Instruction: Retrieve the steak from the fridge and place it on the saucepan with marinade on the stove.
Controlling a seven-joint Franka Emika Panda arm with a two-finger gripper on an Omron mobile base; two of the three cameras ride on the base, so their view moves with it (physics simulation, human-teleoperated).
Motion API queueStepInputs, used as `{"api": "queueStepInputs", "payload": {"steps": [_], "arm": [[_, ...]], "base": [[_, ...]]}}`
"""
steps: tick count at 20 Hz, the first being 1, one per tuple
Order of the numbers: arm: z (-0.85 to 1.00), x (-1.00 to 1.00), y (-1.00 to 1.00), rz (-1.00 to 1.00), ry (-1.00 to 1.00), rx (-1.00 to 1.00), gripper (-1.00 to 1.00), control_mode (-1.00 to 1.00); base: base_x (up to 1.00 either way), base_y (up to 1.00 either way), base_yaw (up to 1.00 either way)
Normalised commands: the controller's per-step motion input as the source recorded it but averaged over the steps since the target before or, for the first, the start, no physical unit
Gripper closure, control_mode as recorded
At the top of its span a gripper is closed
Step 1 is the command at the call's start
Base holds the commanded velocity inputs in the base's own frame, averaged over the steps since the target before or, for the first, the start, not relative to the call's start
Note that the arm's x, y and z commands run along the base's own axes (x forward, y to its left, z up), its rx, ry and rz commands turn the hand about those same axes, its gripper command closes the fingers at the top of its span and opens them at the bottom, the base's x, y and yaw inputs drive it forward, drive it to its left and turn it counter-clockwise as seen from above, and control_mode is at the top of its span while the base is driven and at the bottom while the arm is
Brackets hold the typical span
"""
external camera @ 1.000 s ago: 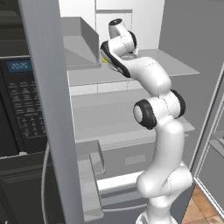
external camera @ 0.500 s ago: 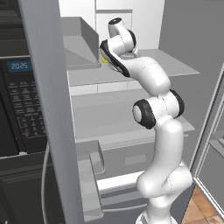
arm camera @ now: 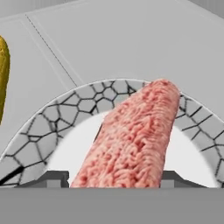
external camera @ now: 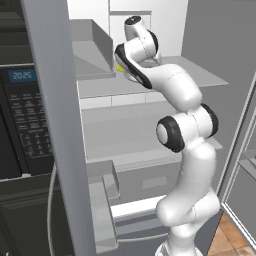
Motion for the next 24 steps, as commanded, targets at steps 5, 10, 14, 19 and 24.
{"api": "queueStepInputs", "payload": {"steps": [5,10,14,19,24], "arm": [[0.01,-0.67,-0.41,0.15,-0.18,0.0,1.0,-1.0],[0.04,-0.95,-0.42,0.16,-0.02,0.0,1.0,-1.0],[0.0,-1.0,-0.27,0.13,0.0,0.0,1.0,-1.0],[0.09,-1.0,-0.05,0.1,0.0,0.0,1.0,-1.0],[0.12,-1.0,0.0,0.03,0.05,0.0,1.0,-1.0]], "base": [[0.0,0.0,0.0],[0.0,0.0,0.0],[0.0,0.0,0.0],[0.0,0.0,0.0],[0.0,0.0,0.0]]}}
